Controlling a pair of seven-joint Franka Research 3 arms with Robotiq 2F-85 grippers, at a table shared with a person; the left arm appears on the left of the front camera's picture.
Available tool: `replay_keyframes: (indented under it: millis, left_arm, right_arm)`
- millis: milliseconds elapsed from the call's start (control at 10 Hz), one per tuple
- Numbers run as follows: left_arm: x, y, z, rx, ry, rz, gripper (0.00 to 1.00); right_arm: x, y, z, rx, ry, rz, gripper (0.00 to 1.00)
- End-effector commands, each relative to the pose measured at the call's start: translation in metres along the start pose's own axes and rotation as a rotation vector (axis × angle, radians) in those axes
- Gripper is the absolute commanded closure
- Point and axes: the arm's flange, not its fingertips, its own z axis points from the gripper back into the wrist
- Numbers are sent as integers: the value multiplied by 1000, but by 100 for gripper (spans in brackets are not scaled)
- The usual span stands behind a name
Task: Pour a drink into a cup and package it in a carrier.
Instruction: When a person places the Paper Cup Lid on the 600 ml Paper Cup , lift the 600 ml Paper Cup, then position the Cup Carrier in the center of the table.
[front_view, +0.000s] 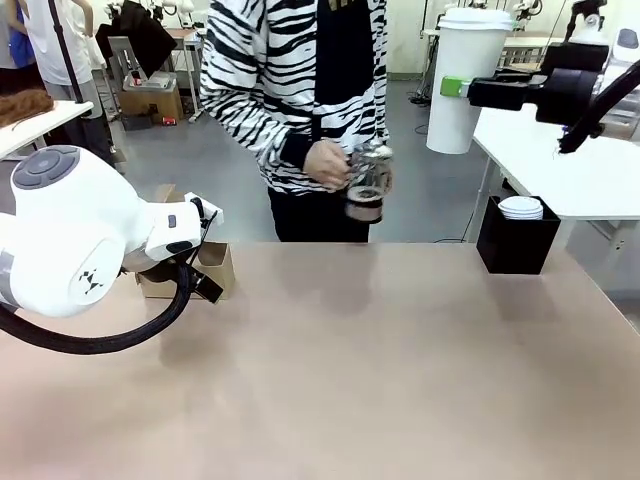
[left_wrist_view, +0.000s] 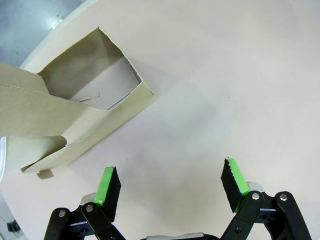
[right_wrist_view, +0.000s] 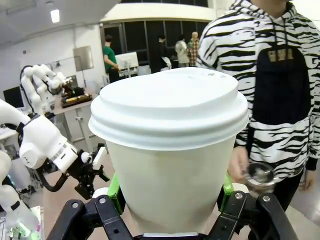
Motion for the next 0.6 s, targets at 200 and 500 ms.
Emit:
replay_keyframes:
  millis: [200, 500]
  left_arm:
    - [0, 1, 0, -2, -1, 2, 0]
    - [0, 1, 0, -2, -1, 2, 0]
  right_arm:
    - [0, 0, -2, 6, -6, 6, 19]
    - [0, 0, -2, 6, -6, 6, 19]
